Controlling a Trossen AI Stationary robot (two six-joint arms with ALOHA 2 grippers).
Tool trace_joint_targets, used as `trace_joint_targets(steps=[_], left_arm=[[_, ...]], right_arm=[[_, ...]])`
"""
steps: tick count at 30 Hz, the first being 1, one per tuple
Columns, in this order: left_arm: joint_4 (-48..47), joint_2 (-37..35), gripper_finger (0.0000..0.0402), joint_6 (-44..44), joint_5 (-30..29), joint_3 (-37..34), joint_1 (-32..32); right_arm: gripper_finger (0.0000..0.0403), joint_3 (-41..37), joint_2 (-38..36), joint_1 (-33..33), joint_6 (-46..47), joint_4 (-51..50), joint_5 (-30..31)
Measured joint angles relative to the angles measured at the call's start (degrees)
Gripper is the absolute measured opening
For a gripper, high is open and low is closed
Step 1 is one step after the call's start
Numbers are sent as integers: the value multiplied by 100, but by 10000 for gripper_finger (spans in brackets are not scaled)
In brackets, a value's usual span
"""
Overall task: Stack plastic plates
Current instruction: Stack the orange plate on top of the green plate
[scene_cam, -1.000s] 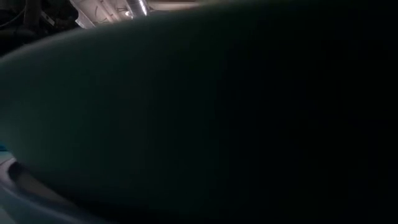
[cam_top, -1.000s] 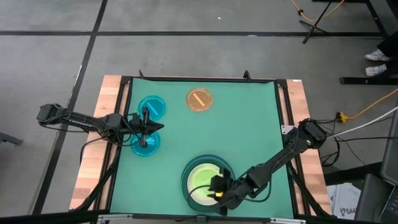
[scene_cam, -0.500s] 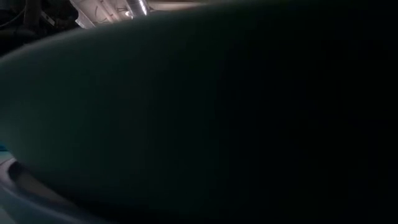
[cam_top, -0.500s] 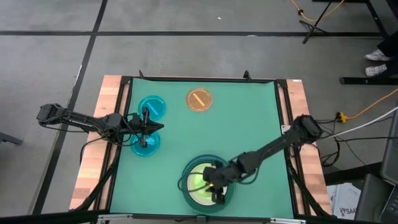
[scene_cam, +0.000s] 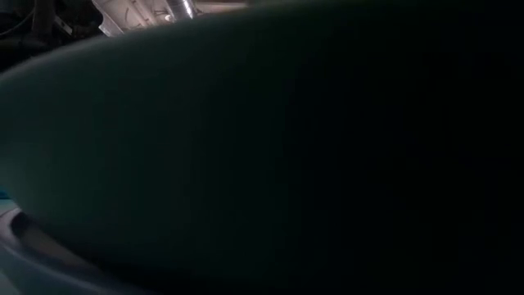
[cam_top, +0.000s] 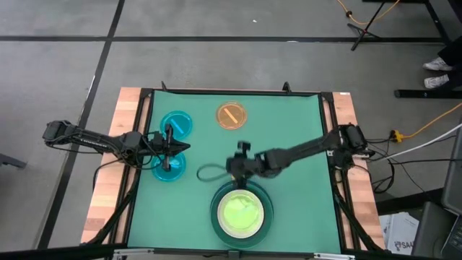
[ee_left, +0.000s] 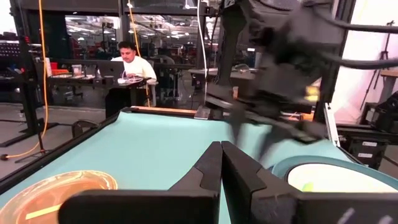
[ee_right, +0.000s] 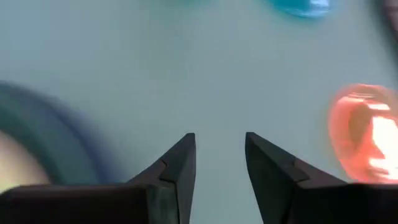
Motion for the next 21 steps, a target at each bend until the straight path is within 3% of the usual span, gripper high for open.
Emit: trace_joint_targets(steps=[2,5,13,21], left_arm=[[-2,0,4,2,0,0,0],[0,0,4,74,0,0,2],[2,0,4,290,-288,0,2],[-3,2,4,349,-291,-1,2]], right_arm=[[130,-85,-4,-271,-239,1,333],[130,-282,-3,-736,-579,37,338],[130,-1025,-3,-1885,-1585,1151,-277],[129,-1146,435,-2624,-2347,1581,-812]])
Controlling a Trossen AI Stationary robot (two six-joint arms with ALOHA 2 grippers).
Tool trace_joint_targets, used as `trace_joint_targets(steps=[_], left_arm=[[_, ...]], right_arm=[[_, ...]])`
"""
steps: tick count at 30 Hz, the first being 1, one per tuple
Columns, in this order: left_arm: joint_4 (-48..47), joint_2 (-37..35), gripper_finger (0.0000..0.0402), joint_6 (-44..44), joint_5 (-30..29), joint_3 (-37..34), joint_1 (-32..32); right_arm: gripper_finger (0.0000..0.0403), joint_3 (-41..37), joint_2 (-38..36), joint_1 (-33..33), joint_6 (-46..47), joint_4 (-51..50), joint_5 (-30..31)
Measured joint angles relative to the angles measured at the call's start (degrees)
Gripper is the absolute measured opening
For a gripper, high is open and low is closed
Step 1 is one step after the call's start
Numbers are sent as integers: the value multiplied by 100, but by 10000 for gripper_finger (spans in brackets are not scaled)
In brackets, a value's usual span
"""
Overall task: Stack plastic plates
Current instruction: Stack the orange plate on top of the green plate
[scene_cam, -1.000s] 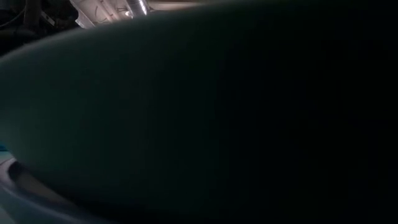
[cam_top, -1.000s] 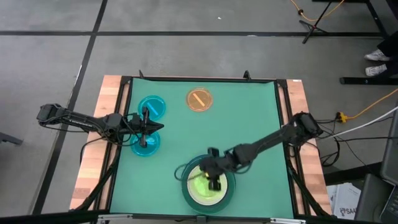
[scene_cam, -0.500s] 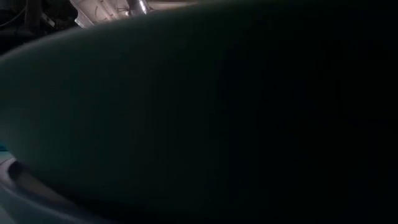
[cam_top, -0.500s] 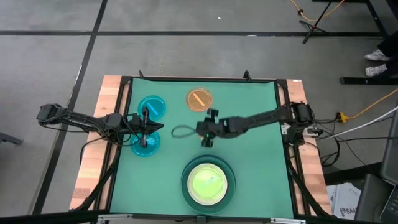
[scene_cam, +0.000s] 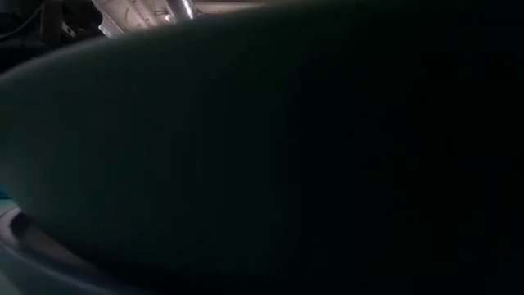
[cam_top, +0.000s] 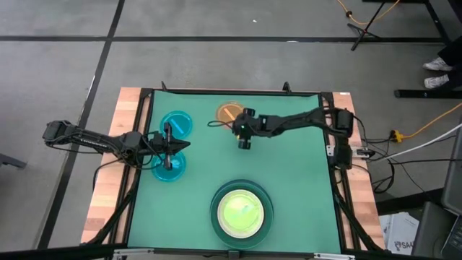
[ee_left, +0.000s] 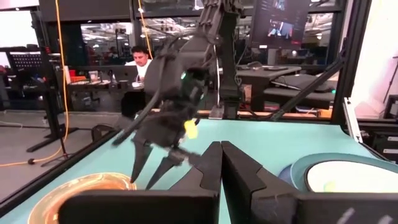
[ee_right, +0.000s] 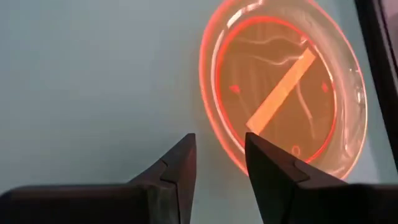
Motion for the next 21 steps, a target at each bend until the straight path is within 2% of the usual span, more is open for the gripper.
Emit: trace_joint_targets(steps=[13,18,21], left_arm=[[-144,31,4,164,-162,1,15],[-116,31,4,161,-146,1,15],[-118,31,4,148,-127,1,15]], right_arm=[[129,6,325,-195,-1114,398,151],[127,24,468,-305,-1140,497,74],[113,21,478,-290,-1175,519,95]])
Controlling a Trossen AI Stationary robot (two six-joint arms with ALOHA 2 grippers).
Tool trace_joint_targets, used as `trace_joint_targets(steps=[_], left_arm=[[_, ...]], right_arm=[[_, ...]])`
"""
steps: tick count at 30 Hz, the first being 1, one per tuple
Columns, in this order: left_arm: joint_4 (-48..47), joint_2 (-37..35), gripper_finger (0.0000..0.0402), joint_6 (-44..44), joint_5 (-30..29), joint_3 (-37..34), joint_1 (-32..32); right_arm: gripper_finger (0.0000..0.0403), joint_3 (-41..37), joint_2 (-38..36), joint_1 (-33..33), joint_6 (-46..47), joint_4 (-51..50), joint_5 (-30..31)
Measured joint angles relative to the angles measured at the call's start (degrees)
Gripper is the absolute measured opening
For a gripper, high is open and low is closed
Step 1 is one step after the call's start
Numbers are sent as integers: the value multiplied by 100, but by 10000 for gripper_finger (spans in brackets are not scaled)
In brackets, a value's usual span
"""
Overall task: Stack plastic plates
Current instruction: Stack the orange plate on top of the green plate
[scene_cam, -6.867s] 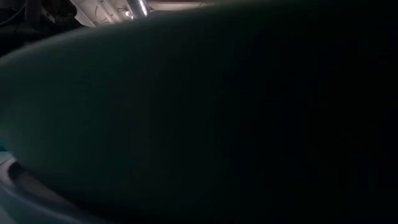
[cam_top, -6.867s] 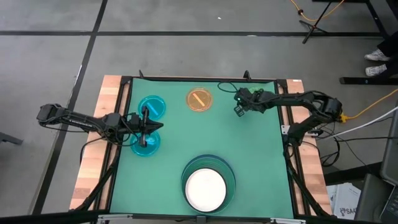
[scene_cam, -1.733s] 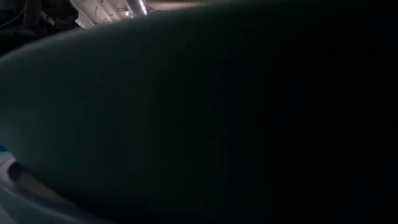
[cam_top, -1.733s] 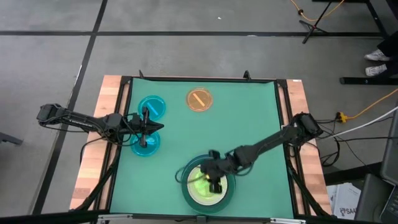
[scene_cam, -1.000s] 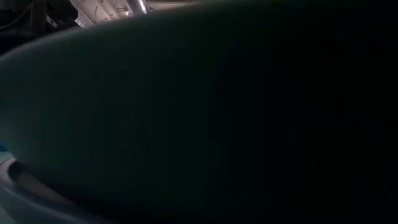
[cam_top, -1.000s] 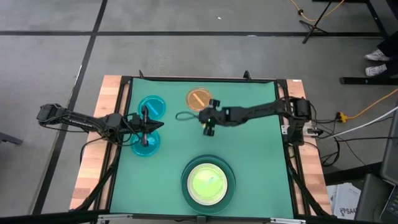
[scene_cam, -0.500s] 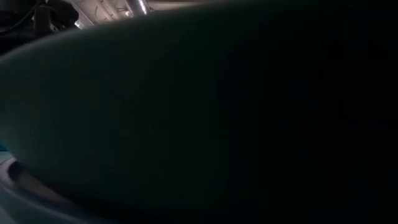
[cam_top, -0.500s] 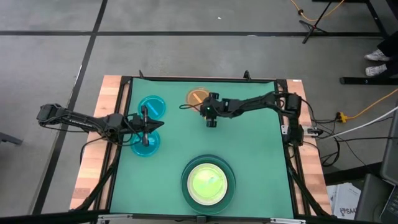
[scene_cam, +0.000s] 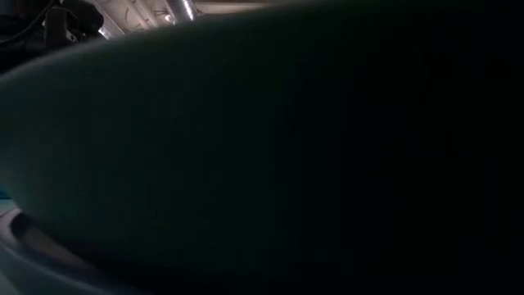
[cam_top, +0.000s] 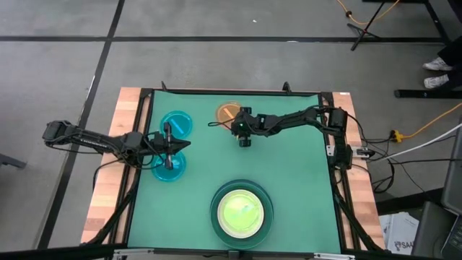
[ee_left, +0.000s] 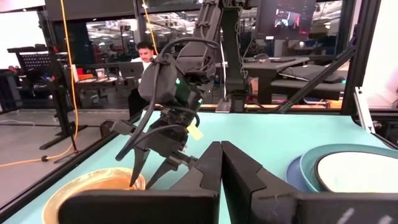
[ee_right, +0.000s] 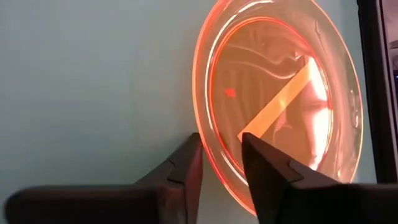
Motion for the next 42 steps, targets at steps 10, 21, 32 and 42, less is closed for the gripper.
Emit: trace_joint_targets(steps=[10,21,32,42], left_arm=[[-34,0,4,-6,0,0,0],[-34,0,4,-5,-2,0,0],[-45,0,4,-43,0,0,0],[-56,0,4,-47,0,0,0]], right_arm=[[7,-10,27,-2,-90,137,-39],[3,-31,-333,291,-72,-43,158],[1,-21,-1003,1332,505,-480,271],[0,-21,-1553,2789,1567,-1096,798]])
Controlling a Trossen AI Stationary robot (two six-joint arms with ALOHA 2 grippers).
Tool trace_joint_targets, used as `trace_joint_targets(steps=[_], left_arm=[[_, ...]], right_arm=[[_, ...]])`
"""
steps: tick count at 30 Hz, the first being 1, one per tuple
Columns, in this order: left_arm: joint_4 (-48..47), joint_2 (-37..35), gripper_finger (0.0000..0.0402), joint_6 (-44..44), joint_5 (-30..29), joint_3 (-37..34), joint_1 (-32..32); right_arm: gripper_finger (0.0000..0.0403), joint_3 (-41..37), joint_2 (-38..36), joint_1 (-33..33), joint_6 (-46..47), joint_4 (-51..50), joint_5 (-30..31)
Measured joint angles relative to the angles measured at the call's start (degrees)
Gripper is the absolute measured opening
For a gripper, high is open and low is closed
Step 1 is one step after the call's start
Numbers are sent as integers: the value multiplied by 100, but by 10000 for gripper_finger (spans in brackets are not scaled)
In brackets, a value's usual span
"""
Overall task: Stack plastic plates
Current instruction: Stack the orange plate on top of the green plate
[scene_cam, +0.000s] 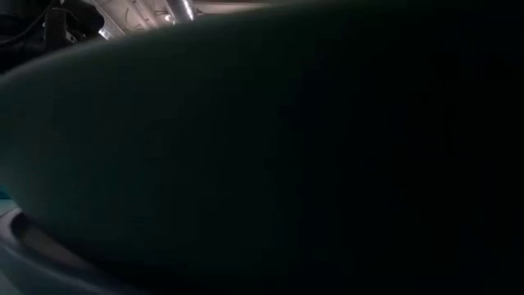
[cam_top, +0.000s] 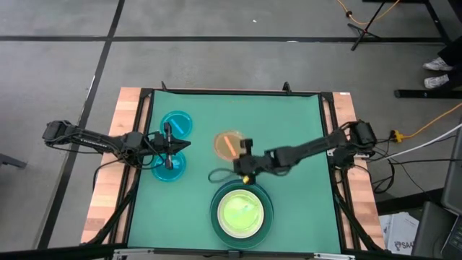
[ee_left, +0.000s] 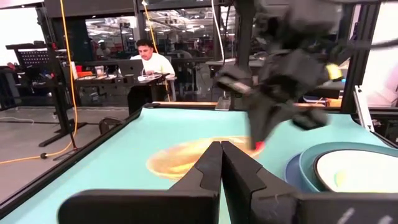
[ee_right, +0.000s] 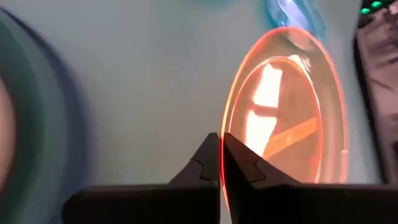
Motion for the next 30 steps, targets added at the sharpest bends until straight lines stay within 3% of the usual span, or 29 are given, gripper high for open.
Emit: trace_joint_targets(steps=[8,13,20,30], left_arm=[[-13,0,4,-132,242,0,-22],[-13,0,4,-120,299,0,-17],[-14,0,4,-106,282,0,-15],[-13,0,4,-110,282,0,-15]], right_arm=[[0,2,-11,1013,628,26,-819],[0,170,-6,1644,645,-5,-845],[0,277,-6,2206,1352,172,-421],[0,284,-6,2575,2310,236,-743]])
